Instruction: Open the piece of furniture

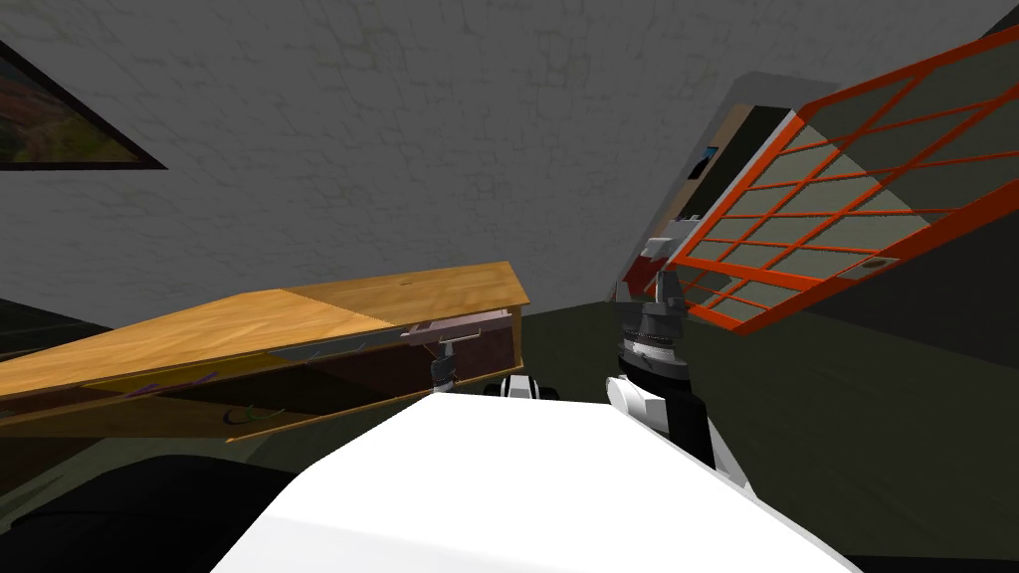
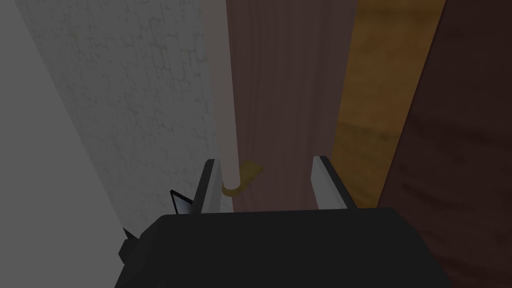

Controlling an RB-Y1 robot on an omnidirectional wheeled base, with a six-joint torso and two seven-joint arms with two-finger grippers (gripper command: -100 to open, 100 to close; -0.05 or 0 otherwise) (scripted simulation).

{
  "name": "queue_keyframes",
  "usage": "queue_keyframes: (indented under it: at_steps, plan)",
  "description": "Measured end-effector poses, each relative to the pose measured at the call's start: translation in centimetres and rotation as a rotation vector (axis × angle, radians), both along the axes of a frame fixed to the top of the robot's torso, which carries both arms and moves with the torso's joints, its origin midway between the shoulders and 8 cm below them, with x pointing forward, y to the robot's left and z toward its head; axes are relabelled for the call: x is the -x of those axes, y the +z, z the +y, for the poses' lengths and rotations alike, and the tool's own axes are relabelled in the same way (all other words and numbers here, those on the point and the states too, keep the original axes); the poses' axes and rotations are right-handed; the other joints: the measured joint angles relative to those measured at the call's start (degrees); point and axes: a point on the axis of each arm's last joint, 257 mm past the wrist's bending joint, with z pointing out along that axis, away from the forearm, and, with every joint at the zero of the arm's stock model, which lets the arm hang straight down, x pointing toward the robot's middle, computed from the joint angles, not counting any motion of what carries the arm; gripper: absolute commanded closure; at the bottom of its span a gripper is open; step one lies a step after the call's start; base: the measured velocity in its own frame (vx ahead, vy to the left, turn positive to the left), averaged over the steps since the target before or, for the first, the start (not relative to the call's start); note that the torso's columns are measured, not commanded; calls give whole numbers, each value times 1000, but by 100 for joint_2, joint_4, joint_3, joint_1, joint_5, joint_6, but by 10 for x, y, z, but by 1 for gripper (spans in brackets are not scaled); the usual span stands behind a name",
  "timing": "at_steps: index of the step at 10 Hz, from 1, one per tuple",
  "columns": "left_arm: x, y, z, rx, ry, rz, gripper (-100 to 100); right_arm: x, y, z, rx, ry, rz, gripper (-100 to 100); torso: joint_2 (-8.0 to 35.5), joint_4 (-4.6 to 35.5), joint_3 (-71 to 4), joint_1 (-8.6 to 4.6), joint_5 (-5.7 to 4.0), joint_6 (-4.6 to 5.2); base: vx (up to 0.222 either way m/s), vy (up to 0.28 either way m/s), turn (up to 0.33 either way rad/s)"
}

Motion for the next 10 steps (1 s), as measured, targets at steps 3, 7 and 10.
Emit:
queue_keyframes:
  at_steps: [3,7,10]
  plan:
    - [-17,3,14,7,27,16,100,0,0,0,0,0,0,0,-11,18,-19,-6,-26,-9,-204,-35,-141]
    - [-33,7,27,14,46,35,-100,0,0,0,0,0,0,0,-39,0,-31,2,-16,-12,-95,-29,-17]
    - [-51,16,33,20,40,44,-100,0,0,0,0,0,0,0,-32,1,-25,19,-8,-12,-49,-26,17]
